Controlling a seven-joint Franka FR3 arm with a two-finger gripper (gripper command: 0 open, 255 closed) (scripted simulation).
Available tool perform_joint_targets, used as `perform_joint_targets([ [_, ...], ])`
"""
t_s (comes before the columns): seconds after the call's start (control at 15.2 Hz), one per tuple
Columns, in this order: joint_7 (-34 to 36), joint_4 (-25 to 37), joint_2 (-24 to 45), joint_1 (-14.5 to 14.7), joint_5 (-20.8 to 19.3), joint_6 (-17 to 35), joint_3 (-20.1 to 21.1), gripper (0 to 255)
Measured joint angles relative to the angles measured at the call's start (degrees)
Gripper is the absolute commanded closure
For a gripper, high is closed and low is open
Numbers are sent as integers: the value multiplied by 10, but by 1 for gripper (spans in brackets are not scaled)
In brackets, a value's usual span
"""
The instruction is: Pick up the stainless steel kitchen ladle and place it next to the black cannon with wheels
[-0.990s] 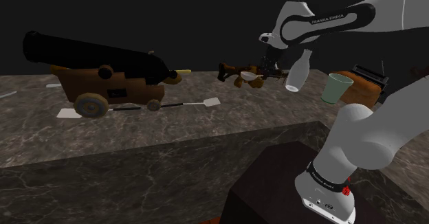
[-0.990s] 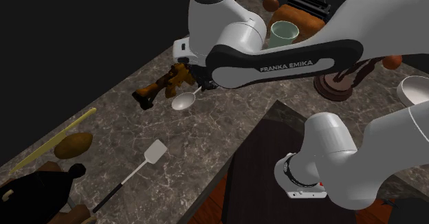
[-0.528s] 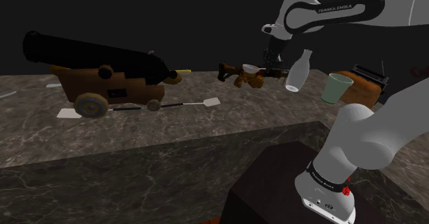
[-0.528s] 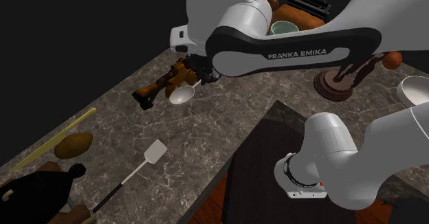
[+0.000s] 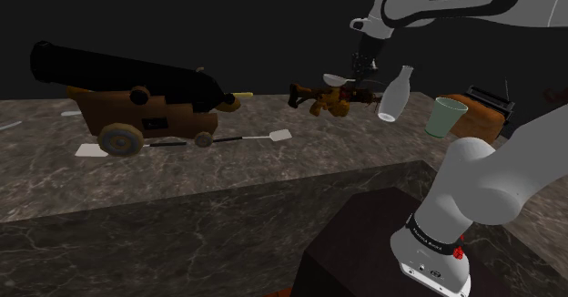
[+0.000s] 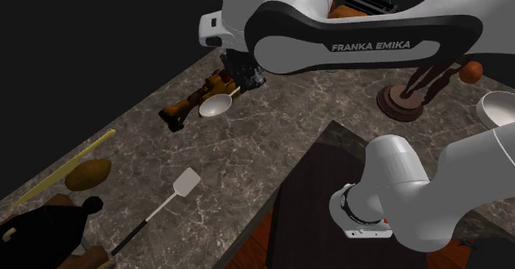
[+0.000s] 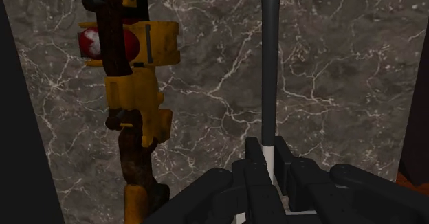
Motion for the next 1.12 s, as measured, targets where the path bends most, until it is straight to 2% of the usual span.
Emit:
perform_joint_targets([
  [1.12,-12,140,15,11,20,-125,18,255],
])
